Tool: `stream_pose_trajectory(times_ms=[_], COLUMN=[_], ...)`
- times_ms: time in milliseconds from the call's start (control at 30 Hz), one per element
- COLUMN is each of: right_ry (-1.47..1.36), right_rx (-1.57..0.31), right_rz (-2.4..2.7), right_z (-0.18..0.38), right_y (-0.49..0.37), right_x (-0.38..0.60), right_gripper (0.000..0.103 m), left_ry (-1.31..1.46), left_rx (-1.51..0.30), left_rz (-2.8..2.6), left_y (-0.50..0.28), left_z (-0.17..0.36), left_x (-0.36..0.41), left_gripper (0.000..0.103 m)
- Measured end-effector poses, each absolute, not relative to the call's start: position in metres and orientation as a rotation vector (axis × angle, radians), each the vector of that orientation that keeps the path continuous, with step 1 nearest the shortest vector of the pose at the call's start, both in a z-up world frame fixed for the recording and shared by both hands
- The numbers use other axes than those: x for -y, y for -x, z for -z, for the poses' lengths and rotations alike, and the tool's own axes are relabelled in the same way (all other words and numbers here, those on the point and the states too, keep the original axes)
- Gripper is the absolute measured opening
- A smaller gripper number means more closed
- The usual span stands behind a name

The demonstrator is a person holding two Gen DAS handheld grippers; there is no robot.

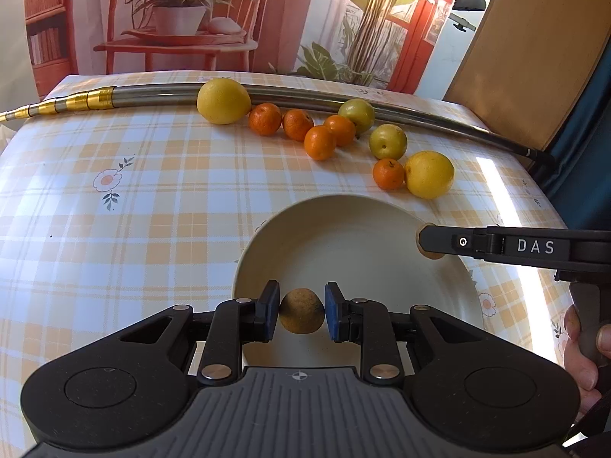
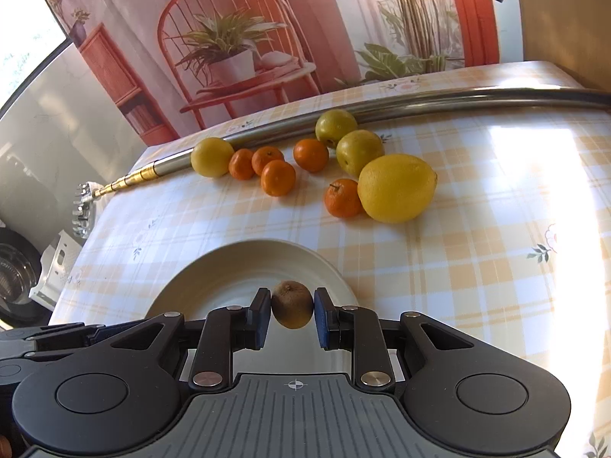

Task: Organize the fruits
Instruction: 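Lower both held kiwis into the white plate and open both tools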

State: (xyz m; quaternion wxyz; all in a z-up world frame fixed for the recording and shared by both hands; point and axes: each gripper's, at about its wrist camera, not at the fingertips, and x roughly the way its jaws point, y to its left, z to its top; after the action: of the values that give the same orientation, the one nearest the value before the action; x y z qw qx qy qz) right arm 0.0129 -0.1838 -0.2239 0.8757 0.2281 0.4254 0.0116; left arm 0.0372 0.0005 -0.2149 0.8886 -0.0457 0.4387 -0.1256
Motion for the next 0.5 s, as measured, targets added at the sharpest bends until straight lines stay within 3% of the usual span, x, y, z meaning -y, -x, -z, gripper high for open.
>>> stream_pose_trajectory(times_ms=[500], right_ry=[-0.33], right_rx=[-0.981], right_rz=[-0.023], right_z=[0.234], right_y=[0.004], right_x=[0.162], right_gripper=[0.023], left_ry=[0.046], left_rx=[-0.938], left_rz=[0.24], left_y=[-0.027], left_z=[0.221], left_x=[0.004], left_gripper=[0.027])
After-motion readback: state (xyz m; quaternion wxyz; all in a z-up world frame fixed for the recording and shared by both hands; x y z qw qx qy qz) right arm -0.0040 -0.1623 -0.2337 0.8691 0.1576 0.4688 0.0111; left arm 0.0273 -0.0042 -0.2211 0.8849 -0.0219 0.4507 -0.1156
